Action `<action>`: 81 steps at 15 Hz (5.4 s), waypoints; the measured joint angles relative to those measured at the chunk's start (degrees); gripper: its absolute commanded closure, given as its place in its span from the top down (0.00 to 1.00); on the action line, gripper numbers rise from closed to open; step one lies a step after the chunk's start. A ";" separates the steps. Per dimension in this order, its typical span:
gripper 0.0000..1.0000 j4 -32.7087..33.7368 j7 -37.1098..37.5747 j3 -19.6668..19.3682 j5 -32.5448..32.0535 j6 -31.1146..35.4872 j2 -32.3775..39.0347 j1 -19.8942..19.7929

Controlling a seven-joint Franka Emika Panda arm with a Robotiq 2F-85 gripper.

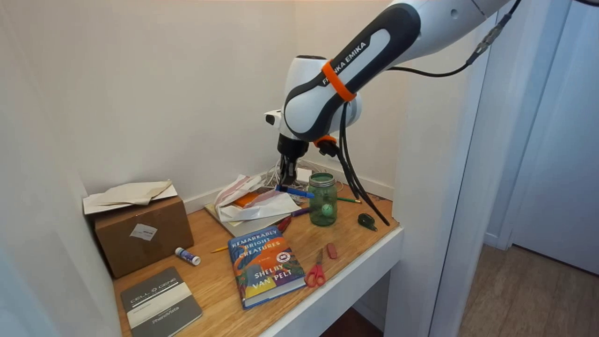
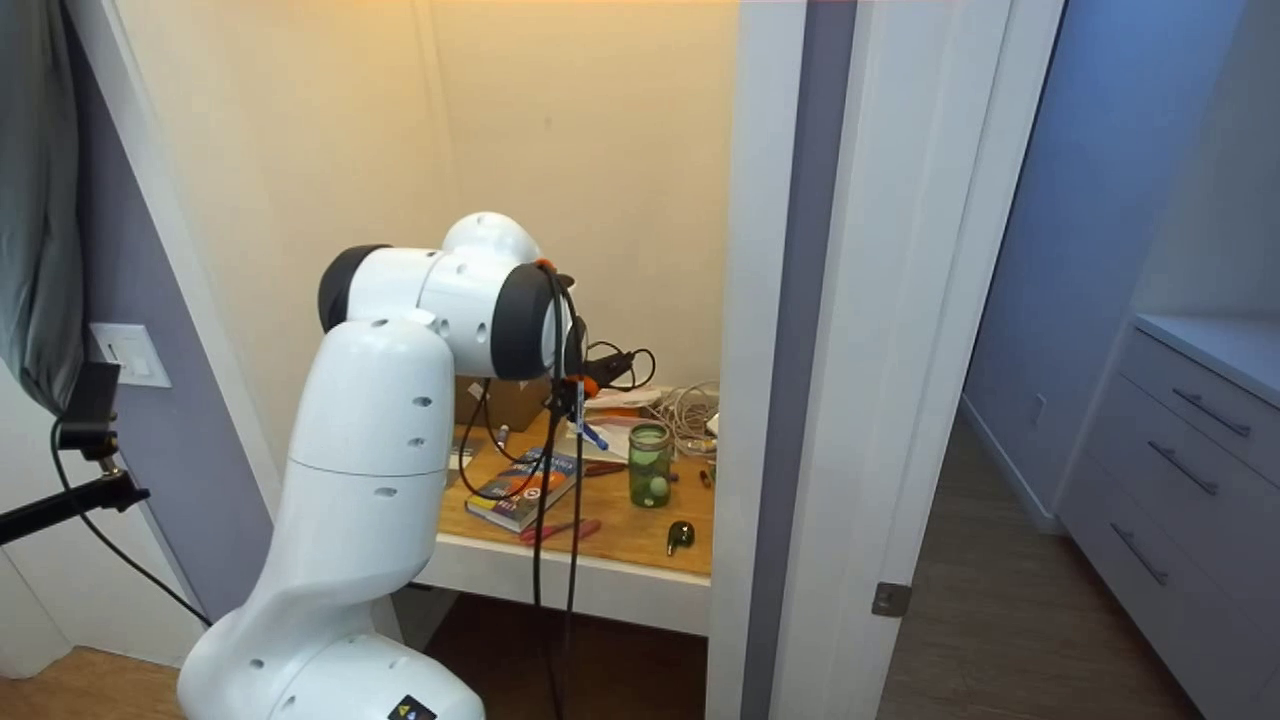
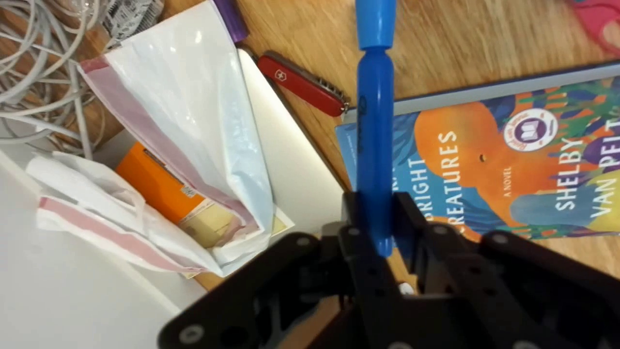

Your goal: Put the blue marker inside the green jar.

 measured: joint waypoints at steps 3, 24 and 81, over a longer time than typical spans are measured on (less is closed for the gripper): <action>0.05 -6.86 2.13 0.15 0.93 11.86 -3.27 -2.02; 0.05 -18.72 17.87 -6.27 -2.67 46.15 -5.52 -3.83; 1.00 -10.54 38.21 -10.07 -4.53 -14.90 -20.36 2.72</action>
